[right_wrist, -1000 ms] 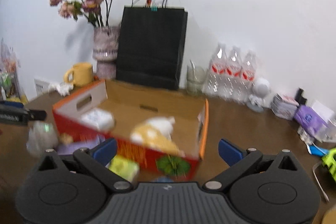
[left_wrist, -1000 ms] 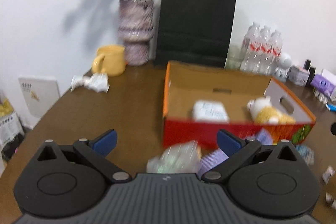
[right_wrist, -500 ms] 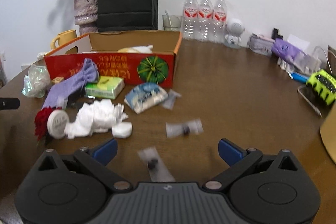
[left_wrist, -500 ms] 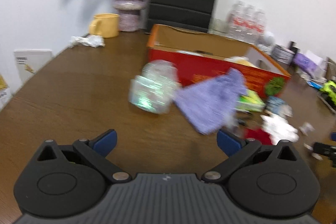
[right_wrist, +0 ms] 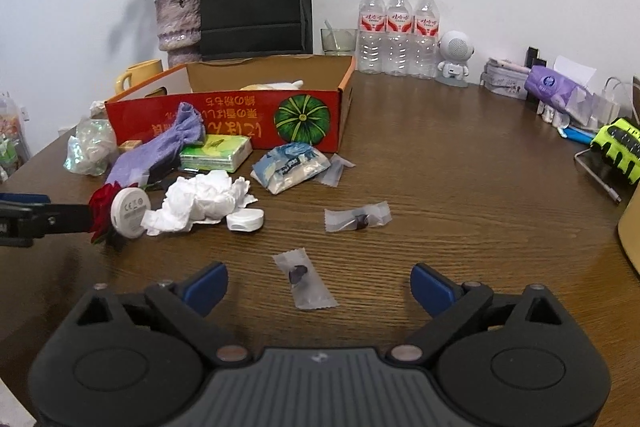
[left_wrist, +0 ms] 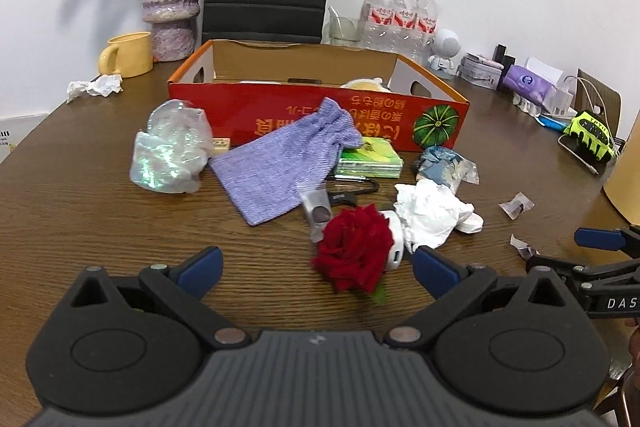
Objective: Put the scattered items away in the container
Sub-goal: 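Move the left gripper to the red rose and close on it, then carry the red rose into the box with the left gripper and release, then grasp the wrapped candy on the table with the right gripper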
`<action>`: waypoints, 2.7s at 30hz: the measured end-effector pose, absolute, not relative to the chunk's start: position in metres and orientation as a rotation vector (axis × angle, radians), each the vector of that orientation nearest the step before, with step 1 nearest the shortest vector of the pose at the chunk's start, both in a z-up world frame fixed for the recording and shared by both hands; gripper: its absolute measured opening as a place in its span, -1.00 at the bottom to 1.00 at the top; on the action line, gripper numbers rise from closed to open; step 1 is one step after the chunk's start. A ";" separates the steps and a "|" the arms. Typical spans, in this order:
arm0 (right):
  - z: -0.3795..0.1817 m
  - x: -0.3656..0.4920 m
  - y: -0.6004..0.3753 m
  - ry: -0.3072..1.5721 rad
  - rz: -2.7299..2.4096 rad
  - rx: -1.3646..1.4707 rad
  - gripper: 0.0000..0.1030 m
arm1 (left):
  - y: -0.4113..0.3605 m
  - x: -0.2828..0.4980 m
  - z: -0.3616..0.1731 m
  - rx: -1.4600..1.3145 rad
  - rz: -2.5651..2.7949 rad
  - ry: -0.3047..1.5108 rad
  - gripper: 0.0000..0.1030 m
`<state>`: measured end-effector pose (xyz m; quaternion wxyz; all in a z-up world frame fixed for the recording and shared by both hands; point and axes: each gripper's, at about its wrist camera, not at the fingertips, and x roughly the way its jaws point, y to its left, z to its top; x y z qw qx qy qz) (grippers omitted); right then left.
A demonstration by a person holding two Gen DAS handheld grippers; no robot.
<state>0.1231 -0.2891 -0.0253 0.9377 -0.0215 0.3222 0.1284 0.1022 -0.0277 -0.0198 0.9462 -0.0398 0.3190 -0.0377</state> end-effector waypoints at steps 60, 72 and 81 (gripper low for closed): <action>0.025 0.372 -0.192 0.556 0.294 0.016 -0.80 | 0.017 0.323 0.016 -0.178 -0.058 0.555 -0.08; 0.031 0.371 -0.204 0.592 0.275 0.057 1.00 | 0.014 0.319 0.022 -0.142 0.009 0.535 1.00; 0.033 0.369 -0.200 0.590 0.271 0.031 1.00 | 0.016 0.320 0.021 -0.147 0.010 0.548 1.00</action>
